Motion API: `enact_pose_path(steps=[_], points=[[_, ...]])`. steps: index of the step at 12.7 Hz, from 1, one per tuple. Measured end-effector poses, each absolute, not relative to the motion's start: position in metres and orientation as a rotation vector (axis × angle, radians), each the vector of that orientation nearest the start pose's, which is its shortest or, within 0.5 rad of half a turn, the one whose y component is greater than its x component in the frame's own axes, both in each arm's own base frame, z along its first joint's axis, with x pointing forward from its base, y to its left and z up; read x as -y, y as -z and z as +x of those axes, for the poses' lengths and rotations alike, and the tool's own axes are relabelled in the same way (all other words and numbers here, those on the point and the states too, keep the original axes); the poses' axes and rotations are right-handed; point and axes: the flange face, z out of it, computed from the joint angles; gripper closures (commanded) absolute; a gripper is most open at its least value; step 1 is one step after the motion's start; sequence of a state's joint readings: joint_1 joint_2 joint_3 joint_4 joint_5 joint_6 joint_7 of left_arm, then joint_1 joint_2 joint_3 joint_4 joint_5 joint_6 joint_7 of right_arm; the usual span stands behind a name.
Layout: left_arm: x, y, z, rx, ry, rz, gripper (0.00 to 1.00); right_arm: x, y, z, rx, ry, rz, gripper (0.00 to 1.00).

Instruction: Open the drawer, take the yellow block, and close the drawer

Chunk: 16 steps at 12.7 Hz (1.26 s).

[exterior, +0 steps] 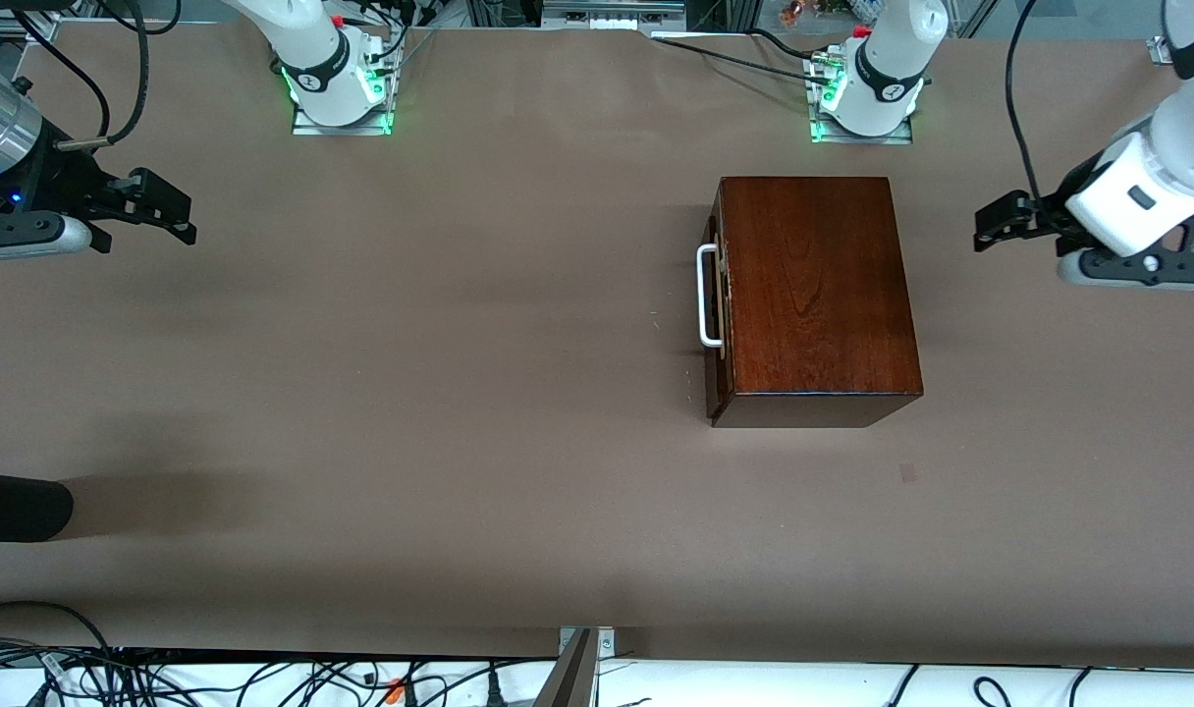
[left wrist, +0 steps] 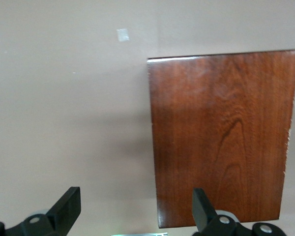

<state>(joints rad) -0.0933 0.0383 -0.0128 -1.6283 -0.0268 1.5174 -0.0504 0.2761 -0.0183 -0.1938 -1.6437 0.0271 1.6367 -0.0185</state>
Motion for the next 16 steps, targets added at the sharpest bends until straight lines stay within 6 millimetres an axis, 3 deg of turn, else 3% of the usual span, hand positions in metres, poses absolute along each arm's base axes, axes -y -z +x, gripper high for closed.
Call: enact_pose_path(steps=[5, 10, 13, 16], points=[[0.176, -0.540, 0.542, -0.167, -0.323, -3.114, 0.00, -0.047, -0.606, 0.552, 0.153, 0.015, -3.107, 0.00], [0.310, -0.472, 0.531, -0.122, -0.315, -3.157, 0.00, -0.047, -0.606, 0.552, 0.153, 0.015, -3.107, 0.00], [0.385, -0.428, 0.501, -0.201, -0.228, -3.045, 0.00, -0.047, -0.606, 0.552, 0.152, 0.015, -3.107, 0.00], [0.439, -0.388, 0.464, -0.217, -0.149, -2.918, 0.00, -0.046, -0.606, 0.552, 0.152, 0.015, -3.107, 0.00]])
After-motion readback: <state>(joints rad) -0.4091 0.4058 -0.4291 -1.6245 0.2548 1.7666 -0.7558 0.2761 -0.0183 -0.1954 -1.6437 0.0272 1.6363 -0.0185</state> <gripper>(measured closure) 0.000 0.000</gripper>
